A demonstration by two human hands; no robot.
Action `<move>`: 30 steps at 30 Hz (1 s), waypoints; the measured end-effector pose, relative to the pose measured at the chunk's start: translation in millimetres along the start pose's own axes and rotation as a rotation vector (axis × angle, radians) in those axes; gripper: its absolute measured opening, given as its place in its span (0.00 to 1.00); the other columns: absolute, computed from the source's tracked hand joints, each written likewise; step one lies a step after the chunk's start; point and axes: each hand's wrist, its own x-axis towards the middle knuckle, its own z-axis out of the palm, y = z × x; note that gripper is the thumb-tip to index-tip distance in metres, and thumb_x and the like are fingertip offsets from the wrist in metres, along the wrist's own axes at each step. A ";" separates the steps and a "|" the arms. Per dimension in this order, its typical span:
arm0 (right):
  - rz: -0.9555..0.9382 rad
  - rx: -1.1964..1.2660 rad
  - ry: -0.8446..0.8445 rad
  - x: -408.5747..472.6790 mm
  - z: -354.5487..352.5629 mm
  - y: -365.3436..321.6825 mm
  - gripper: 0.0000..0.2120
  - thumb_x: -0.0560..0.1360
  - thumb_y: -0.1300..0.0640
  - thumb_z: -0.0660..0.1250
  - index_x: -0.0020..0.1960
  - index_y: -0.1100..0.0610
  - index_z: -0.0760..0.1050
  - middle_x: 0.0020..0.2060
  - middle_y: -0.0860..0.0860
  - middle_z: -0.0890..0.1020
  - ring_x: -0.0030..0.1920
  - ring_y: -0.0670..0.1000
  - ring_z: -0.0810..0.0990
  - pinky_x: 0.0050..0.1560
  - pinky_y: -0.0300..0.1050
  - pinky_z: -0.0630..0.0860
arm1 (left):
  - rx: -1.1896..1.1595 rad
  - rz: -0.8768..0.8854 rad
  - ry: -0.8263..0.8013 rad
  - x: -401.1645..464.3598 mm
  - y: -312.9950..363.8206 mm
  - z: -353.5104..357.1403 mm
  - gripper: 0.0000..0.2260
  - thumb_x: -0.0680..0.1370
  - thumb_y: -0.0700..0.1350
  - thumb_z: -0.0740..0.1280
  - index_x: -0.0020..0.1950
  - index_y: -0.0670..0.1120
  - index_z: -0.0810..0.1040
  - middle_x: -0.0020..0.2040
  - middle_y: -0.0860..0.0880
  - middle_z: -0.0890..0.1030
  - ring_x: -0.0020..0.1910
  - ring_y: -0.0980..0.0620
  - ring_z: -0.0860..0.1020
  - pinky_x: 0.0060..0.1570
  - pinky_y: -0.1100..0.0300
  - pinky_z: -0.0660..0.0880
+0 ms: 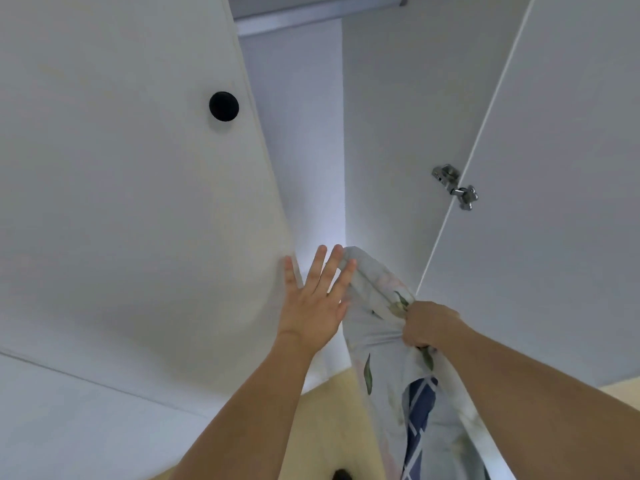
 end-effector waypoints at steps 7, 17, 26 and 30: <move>0.152 0.123 -0.007 -46.4 23.3 81.1 0.06 0.72 0.57 0.63 0.48 0.56 0.73 0.42 0.51 0.77 0.44 0.53 0.78 0.48 0.45 0.76 | -0.034 0.179 -0.068 5.5 75.3 -18.1 0.31 0.80 0.59 0.55 0.80 0.50 0.51 0.80 0.46 0.50 0.78 0.45 0.47 0.70 0.29 0.45; 0.514 0.318 -0.052 -154.9 74.6 204.9 0.08 0.72 0.55 0.68 0.50 0.56 0.73 0.38 0.51 0.75 0.43 0.54 0.77 0.47 0.47 0.77 | -0.115 0.513 -0.008 31.4 215.0 -59.5 0.32 0.81 0.57 0.54 0.78 0.50 0.39 0.78 0.49 0.35 0.78 0.47 0.37 0.68 0.31 0.33; 0.725 0.369 -0.076 -256.7 83.1 280.4 0.14 0.75 0.57 0.66 0.60 0.60 0.75 0.39 0.52 0.71 0.45 0.55 0.73 0.48 0.49 0.71 | -0.098 0.856 0.169 59.6 338.9 -140.1 0.31 0.80 0.48 0.54 0.80 0.47 0.43 0.80 0.47 0.41 0.78 0.45 0.38 0.73 0.39 0.36; 0.796 0.364 -0.066 -291.2 83.7 298.4 0.09 0.77 0.58 0.65 0.56 0.55 0.72 0.35 0.51 0.70 0.46 0.54 0.72 0.49 0.46 0.69 | -0.002 0.861 0.141 68.6 366.0 -150.0 0.30 0.78 0.43 0.49 0.79 0.46 0.42 0.79 0.47 0.37 0.77 0.45 0.34 0.72 0.42 0.30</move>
